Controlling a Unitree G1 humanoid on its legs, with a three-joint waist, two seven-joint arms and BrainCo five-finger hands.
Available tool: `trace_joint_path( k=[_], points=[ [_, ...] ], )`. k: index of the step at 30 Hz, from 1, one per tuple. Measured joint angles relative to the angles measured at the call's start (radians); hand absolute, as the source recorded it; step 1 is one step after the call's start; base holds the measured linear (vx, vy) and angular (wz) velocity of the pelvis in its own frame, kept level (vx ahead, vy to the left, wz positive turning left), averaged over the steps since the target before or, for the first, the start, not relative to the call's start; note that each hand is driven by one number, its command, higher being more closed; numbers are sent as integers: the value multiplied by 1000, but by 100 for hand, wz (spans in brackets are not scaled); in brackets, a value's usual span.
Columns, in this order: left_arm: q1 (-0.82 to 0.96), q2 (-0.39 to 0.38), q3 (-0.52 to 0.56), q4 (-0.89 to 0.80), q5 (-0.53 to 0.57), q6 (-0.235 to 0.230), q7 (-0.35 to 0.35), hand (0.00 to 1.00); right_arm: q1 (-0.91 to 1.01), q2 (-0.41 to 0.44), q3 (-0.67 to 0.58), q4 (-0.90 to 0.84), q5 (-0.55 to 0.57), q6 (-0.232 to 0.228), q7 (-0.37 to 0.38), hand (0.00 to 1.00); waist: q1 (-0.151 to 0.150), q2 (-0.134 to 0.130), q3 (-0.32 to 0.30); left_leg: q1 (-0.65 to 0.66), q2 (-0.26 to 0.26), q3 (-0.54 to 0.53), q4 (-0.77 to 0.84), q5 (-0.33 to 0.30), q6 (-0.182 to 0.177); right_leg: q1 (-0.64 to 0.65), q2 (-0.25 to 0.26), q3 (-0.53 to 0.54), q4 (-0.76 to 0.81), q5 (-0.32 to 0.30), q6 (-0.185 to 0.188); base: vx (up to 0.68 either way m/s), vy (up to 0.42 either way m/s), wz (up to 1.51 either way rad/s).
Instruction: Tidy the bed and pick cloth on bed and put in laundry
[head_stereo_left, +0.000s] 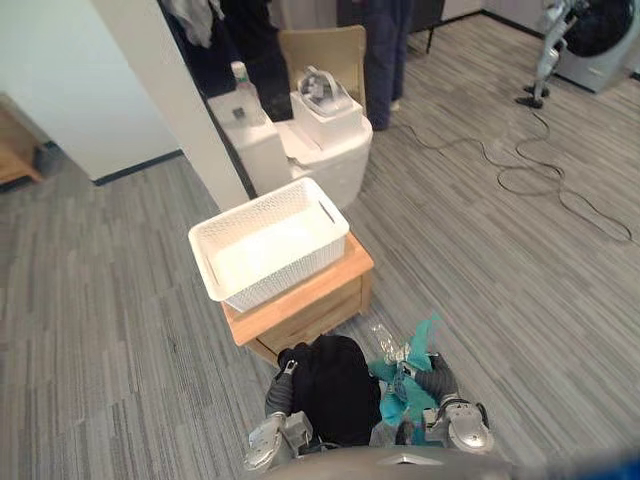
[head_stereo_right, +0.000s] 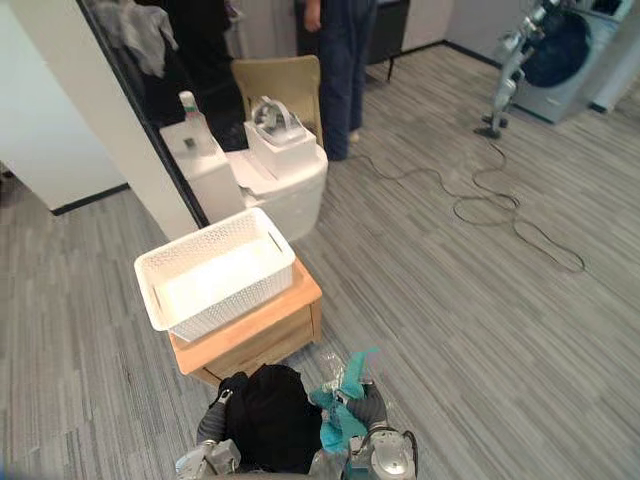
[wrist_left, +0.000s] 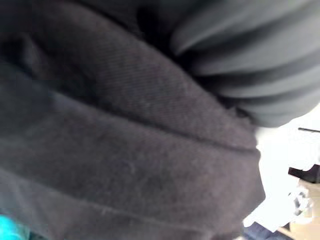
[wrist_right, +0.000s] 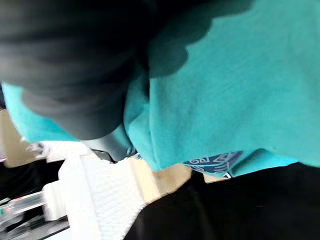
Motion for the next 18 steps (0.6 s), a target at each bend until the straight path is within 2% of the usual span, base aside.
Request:
trace_joint_path(
  k=[1,2,3,4,5,6,7,10,12,13,15,17,18],
  points=[
    [0,-1,0,0,0,0,0,100,-1,-1,-2,0,0,0,0,100,0,0,0,-2,0,4,0,-9,0,2,-1,-1,-1,-1,-1,304,0,25],
    [-1,-1,1,-10,1,0,-10,100,-10,-16,-18,1,2,3,-2,100,-2,4,0,-48,-26,56,-28,-106,-5,23,-23,-23,-10,-3,6,240,54,23],
    [-1,0,1,-14,2,0,-16,100,-17,-23,-28,1,2,3,-1,100,0,1,2,-85,-61,85,-83,-136,-8,35,-45,-43,-10,-9,23,246,66,30],
    [-3,0,-2,-16,4,0,-17,100,-19,-23,-36,2,2,4,-1,100,-2,1,2,-98,-89,102,-146,-132,-6,43,-53,-51,-10,-14,37,270,114,39],
    [4,-4,-16,-24,19,0,-22,100,-21,-37,-42,1,1,3,-1,100,-10,25,-4,-94,-152,153,-424,19,22,68,-49,-51,-10,-28,68,240,114,39],
    [6,-4,-20,-29,21,0,-26,100,-22,-42,-42,6,1,3,-1,100,-13,36,-2,-89,-156,195,-480,38,88,79,-38,-49,-10,-37,85,396,209,66],
    [0,5,-11,-30,21,2,-30,100,-27,-31,-42,30,1,12,-1,100,-21,11,-8,-48,-193,217,-526,27,126,99,-65,-49,-8,-57,108,324,172,51],
    [10,18,-4,-76,42,2,-35,100,-39,-12,-45,7,1,12,1,100,-14,-29,7,-40,-230,223,-549,11,150,106,-87,-19,-5,-36,123,292,130,28],
    [19,27,-3,-78,50,5,-35,100,-36,5,-48,5,1,12,5,100,-15,-35,10,2,-233,244,-561,-6,143,140,-83,6,2,1,131,280,107,16],
    [35,28,-4,-85,58,5,-36,100,-35,13,-45,7,1,12,8,100,-17,-34,10,45,-232,245,-587,-32,114,135,-83,12,74,3,131,255,94,10],
    [42,29,-10,-88,62,14,-40,100,-37,13,-42,6,1,11,10,100,-19,-33,6,78,-232,236,-614,-49,96,59,-102,18,278,5,131,168,48,3],
    [40,51,-18,-95,82,19,-45,100,-40,16,-46,5,-1,10,12,100,-45,-46,4,115,-257,203,-639,-69,86,-165,-176,83,721,87,181,229,40,30],
    [38,58,-22,-92,86,20,-43,100,-38,22,-45,6,-2,11,12,100,-58,-50,4,118,-258,194,-635,-71,89,-212,-185,101,807,62,172,250,10,64]
  ],
)
